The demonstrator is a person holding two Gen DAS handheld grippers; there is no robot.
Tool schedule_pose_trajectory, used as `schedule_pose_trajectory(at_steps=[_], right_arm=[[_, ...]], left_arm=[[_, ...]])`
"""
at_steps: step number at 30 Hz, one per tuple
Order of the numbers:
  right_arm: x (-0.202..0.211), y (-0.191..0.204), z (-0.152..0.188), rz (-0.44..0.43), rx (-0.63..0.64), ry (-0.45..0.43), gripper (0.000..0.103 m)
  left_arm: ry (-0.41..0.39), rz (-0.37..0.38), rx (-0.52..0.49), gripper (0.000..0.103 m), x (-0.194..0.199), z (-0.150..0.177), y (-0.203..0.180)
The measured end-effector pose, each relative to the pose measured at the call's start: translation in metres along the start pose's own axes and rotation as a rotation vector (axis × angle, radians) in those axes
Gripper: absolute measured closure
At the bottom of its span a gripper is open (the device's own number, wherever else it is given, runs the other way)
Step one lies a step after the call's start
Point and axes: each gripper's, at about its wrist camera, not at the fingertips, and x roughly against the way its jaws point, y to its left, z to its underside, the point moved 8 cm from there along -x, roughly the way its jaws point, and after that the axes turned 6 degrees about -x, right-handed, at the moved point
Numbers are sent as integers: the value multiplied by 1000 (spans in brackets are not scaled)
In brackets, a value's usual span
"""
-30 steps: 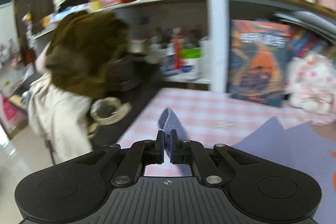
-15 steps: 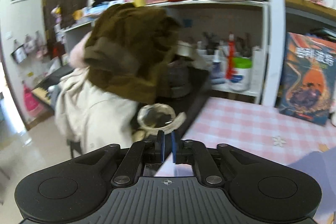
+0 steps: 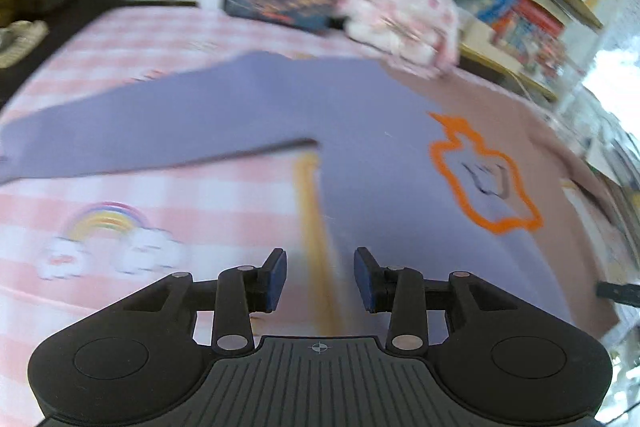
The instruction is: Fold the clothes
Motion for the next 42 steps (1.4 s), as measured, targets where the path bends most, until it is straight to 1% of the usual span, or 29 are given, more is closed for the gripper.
schedule_pose_trajectory(at_steps=[2,3,4,5,6,7,8,9,10,13,15,16,17,19,20,22,24,28,39,42], right_arm=[[-1,-1,3,-7,-10,12,58],[-1,0,4,-13,-11,16,61],[0,1,5,-21,-8,15,65],[1,2,6,-29,0,17,67],[1,4,7,-38,7,19,75],[2,6,8,-57,8,25,87],[4,11,9,-83,9,36,93],[6,17,12,-103,16,50,93],[9,27,16,-142,30,74,93],[20,60,29,-276,84,142,94],[24,79,36,-284,163,136,94],[25,87,39,-281,195,131,94],[23,84,38,-246,184,114,94],[16,69,30,-187,102,85,94],[15,61,25,-179,63,76,94],[14,52,21,-157,45,64,94],[16,53,23,-154,65,70,94],[21,61,31,-162,98,76,94],[20,67,35,-153,80,67,94],[20,67,35,-150,78,62,93]], left_arm=[[11,-19,-10,67,-8,0,-4],[9,-28,-16,69,-10,-1,-6],[12,-26,-22,86,-12,-1,-9],[24,-4,-24,99,-15,0,-12],[26,8,-28,99,-15,2,-14],[19,7,-30,100,-14,1,-12],[12,5,-29,100,-13,0,-9],[5,3,-29,100,-12,-1,-7],[-7,-12,-17,100,-9,-4,1],[-36,-91,17,100,-1,-14,33],[-32,-121,2,100,1,-17,45],[-29,-122,-4,100,1,-16,44],[-26,-120,-8,100,1,-14,42],[-21,-117,-16,100,0,-9,37],[-18,-116,-20,100,-1,-7,34],[-12,-113,-27,100,-2,-2,29],[-8,-108,-31,100,-2,0,27],[-9,-100,-18,99,-2,-2,38],[-25,-83,-3,99,-3,-2,42],[-29,-84,-11,99,-3,-2,41]])
